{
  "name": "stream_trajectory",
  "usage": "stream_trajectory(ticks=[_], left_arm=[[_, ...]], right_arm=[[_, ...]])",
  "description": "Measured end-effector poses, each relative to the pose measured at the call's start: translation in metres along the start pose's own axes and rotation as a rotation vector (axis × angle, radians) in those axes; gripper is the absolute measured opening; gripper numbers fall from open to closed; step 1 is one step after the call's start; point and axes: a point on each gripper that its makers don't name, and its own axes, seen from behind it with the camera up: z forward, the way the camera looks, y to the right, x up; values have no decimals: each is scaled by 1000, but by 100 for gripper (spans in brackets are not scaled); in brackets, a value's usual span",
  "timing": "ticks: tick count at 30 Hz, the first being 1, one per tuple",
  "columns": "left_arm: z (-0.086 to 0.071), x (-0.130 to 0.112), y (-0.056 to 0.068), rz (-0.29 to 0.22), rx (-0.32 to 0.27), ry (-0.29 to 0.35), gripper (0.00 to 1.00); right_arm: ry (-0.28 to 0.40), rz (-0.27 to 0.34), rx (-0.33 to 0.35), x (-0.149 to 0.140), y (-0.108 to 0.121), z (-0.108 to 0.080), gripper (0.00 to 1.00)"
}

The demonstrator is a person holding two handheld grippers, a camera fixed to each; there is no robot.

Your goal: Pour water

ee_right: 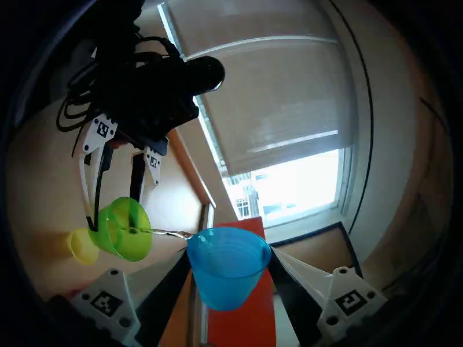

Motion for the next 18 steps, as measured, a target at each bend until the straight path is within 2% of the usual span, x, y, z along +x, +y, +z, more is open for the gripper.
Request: stream_trajectory(ticks=[18], left_arm=[[0, 2, 1, 1, -2, 3, 81]], right_arm=[[-5, -28, -6, 0, 3, 0, 92]])
